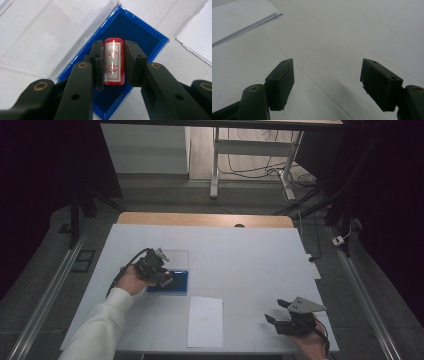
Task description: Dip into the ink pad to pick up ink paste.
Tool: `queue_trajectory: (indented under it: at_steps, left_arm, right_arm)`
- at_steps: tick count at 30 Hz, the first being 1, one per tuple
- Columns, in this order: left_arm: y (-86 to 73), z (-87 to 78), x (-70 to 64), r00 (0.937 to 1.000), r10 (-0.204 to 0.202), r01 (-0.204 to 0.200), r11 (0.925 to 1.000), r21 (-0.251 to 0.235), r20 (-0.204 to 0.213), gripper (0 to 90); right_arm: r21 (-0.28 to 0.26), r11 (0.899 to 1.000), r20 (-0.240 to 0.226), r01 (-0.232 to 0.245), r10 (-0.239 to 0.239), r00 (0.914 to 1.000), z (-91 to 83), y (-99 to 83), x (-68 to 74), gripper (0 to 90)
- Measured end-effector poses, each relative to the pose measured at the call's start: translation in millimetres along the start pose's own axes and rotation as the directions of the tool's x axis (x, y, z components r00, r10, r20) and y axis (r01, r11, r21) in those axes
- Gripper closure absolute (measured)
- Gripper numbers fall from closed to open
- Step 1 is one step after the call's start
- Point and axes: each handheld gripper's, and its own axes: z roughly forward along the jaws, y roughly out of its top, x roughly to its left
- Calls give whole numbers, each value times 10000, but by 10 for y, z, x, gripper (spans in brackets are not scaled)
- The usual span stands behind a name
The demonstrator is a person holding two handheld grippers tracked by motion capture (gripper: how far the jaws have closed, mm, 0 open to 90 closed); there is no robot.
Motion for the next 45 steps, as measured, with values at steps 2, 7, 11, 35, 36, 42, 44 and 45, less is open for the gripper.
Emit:
queue_trajectory:
  at_steps: [2,7,11,35,36,42,44,45]
  left_arm:
    - [2,8,-11,10000,33,-33,10000,36,-65,706]
    - [-18,27,-38,9998,14,-15,10000,-84,-202,708]
    - [-26,36,-70,9992,107,-113,9998,-144,-389,708]
    - [-40,46,-49,9996,65,-70,9998,-194,-274,708]
    - [-39,46,-53,9995,86,-91,9998,-190,-301,708]
    - [-32,29,-48,9996,5,-10,9998,-189,-272,706]
    - [-40,15,-36,9997,-111,105,9995,-294,-202,706]
    - [-41,0,-33,9998,-103,97,9994,-347,-179,705]
  right_arm:
    - [-11,10000,1,22,-22,10000,1,1,2,269]
    - [43,10000,21,43,-43,10000,7,7,10,269]
    - [28,10000,50,74,-75,10000,5,10,14,270]
    - [51,10000,49,75,-75,10000,5,8,9,270]
    - [46,10000,48,75,-76,10000,5,9,10,270]
    - [6,10000,28,51,-51,10000,-3,8,5,270]
    - [-71,10000,30,23,-22,10000,-6,8,0,270]
    - [-71,10000,48,22,-22,10000,-8,9,-1,270]
